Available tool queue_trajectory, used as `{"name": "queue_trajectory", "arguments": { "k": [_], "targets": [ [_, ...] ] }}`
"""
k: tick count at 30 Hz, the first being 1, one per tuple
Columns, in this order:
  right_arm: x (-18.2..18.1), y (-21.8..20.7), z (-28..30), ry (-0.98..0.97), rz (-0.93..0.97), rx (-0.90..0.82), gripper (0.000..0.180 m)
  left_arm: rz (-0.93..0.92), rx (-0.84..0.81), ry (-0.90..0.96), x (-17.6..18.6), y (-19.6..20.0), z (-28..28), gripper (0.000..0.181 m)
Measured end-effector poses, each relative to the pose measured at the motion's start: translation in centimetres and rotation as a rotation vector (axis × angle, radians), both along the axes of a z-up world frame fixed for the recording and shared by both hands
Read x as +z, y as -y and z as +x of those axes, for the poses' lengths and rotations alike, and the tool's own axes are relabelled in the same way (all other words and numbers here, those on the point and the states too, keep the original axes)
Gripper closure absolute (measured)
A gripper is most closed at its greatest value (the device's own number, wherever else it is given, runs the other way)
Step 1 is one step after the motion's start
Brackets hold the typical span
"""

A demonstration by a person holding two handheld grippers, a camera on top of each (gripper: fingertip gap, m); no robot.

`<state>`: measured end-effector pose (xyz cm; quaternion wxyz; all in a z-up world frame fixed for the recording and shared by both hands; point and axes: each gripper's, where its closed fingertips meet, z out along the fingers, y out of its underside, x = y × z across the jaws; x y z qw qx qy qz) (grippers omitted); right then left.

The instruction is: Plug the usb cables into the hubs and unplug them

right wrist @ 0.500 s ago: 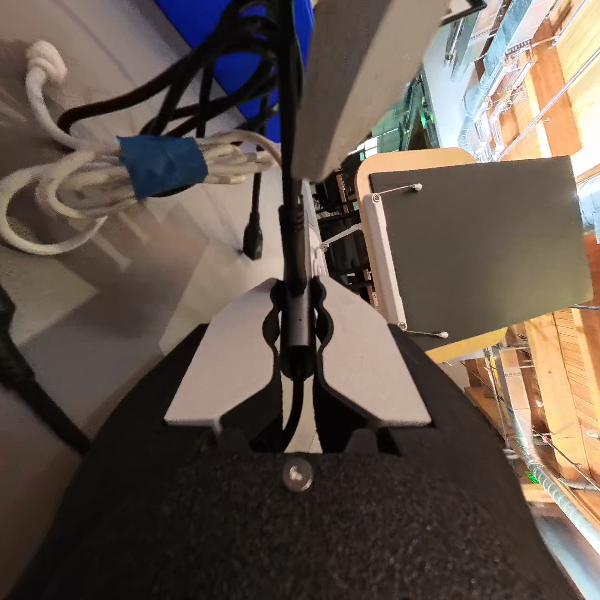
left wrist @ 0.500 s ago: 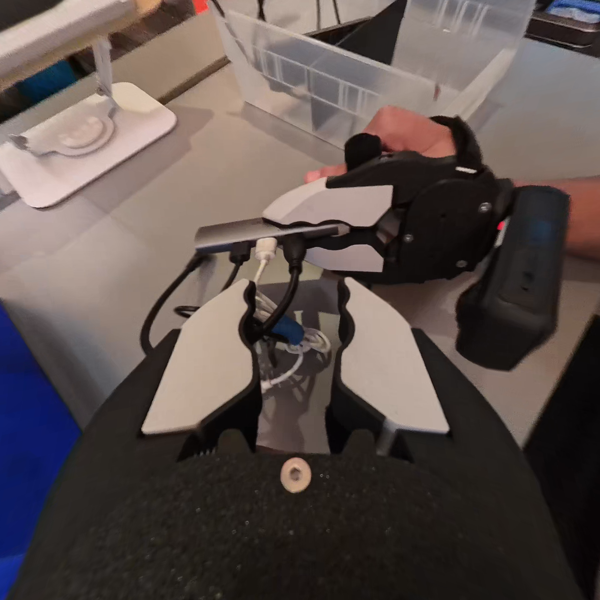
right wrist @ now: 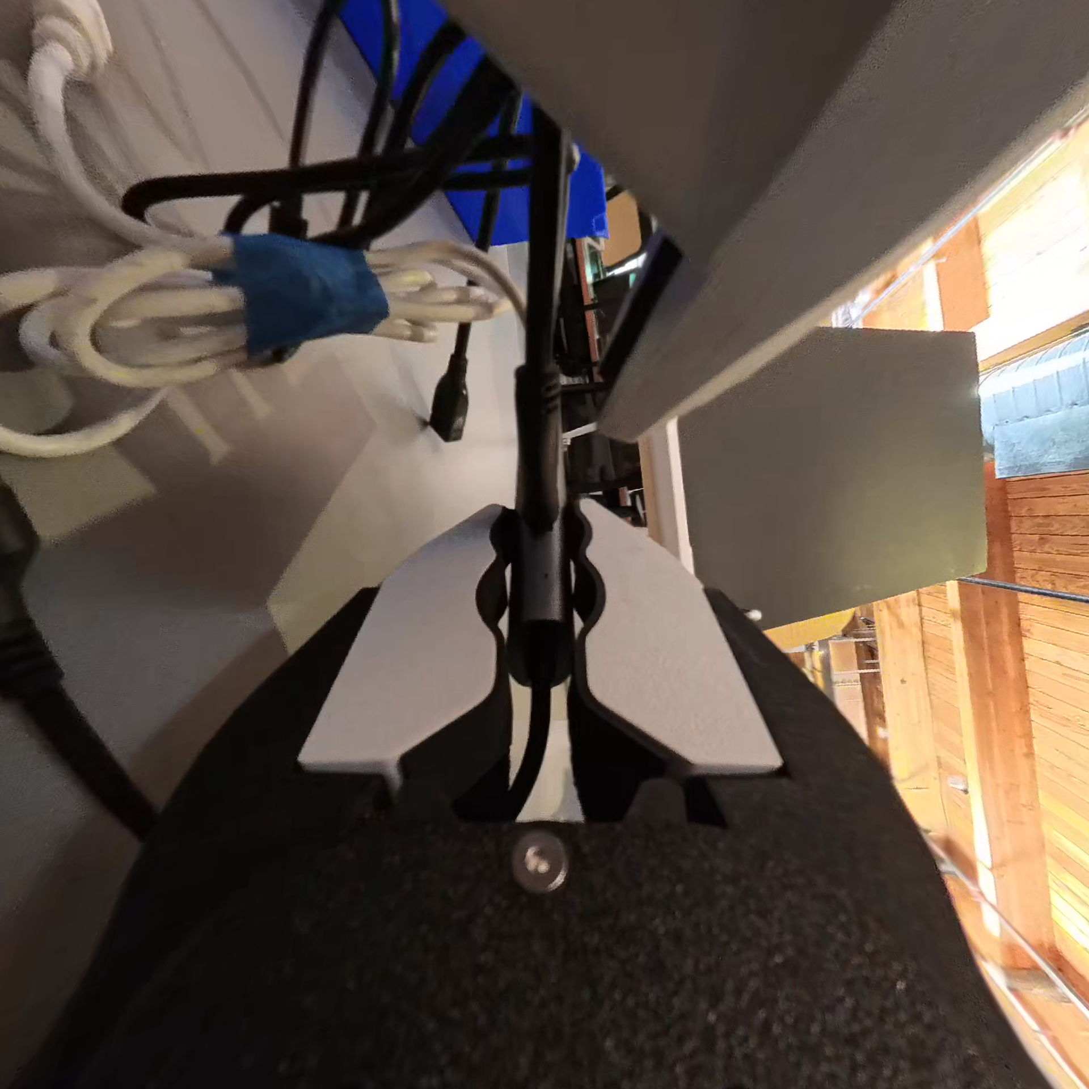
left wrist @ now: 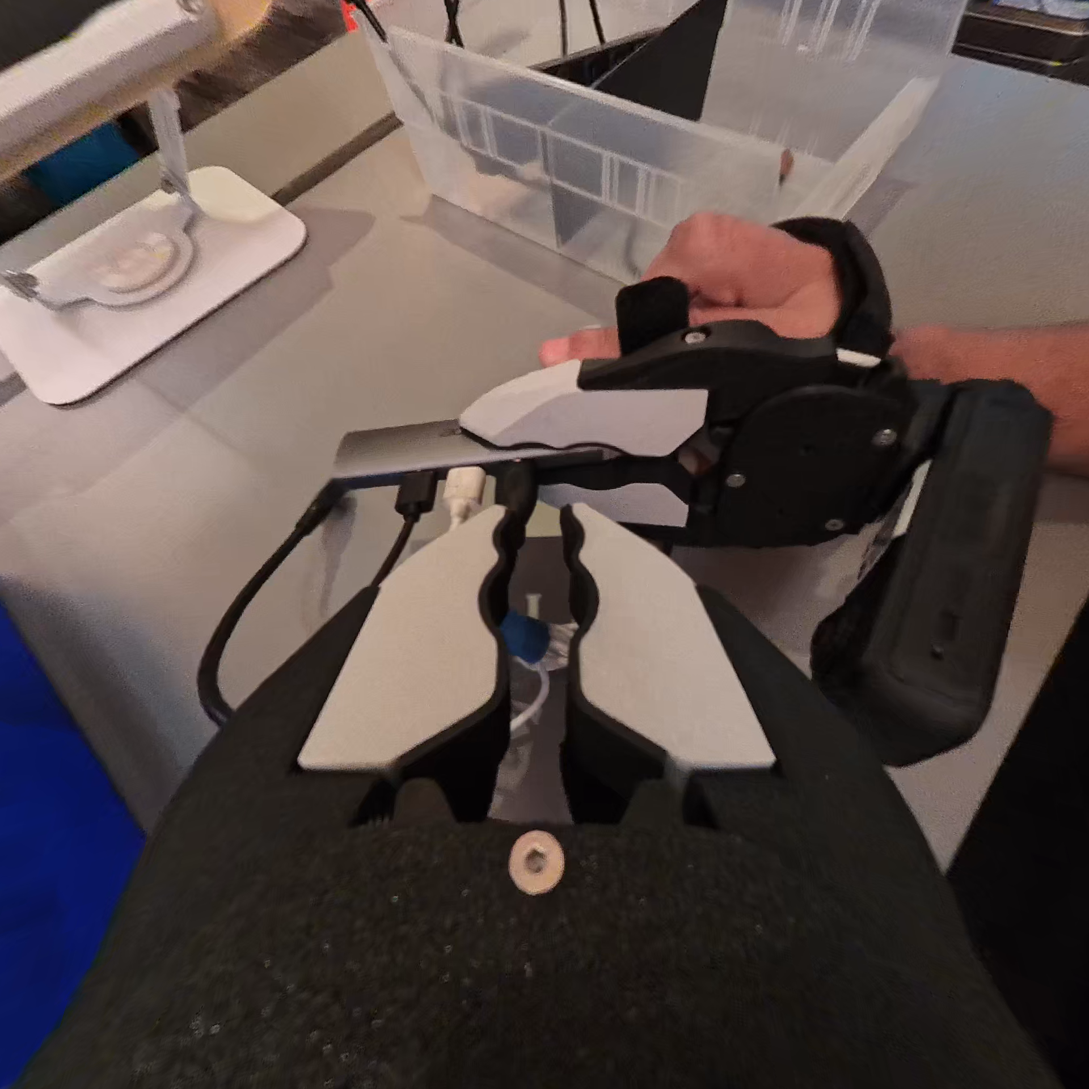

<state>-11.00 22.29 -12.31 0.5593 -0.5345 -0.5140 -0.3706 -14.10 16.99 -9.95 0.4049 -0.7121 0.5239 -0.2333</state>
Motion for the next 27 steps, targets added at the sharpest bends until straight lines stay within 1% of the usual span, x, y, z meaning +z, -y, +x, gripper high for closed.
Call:
{"name": "queue_trajectory", "arguments": {
  "k": [3,5,6,7,9,10,13,16,20,27],
  "targets": [
    [-0.3,-0.2,0.0,0.014,-0.007,-0.011,0.162,0.045,0.029,0.035,1.3,-0.1,0.0,0.155],
    [-0.3,-0.2,0.1,0.025,0.001,-0.007,0.162,0.021,0.031,0.029,1.7,-0.2,0.0,0.146],
    [-0.2,-0.2,0.1,0.030,0.006,-0.007,0.162,0.007,0.031,0.031,1.9,-0.3,0.0,0.145],
    [-0.1,-0.1,0.0,0.036,0.014,-0.003,0.162,-0.009,0.019,0.010,1.7,-0.4,0.0,0.144],
    [0.2,0.1,-0.3,0.043,0.034,0.009,0.162,-0.068,-0.030,-0.134,-0.6,-0.1,-0.3,0.143],
    [0.3,0.2,-0.4,0.044,0.039,0.015,0.163,-0.083,-0.039,-0.181,-1.4,-0.1,-0.5,0.144],
    [0.5,0.5,-0.9,0.058,0.061,0.035,0.163,-0.109,-0.054,-0.189,-2.2,0.2,-0.2,0.155],
    [0.4,0.7,-1.1,0.030,0.046,0.047,0.163,-0.071,-0.030,-0.207,-2.5,-0.3,-0.4,0.168],
    [0.1,0.6,-1.0,0.014,0.027,0.050,0.163,-0.142,0.000,-0.165,-2.6,-0.3,-0.3,0.169],
    [-0.2,0.3,-1.2,-0.011,0.007,0.052,0.161,-0.066,0.046,-0.152,-2.7,-0.5,-0.9,0.171]
  ]
}}
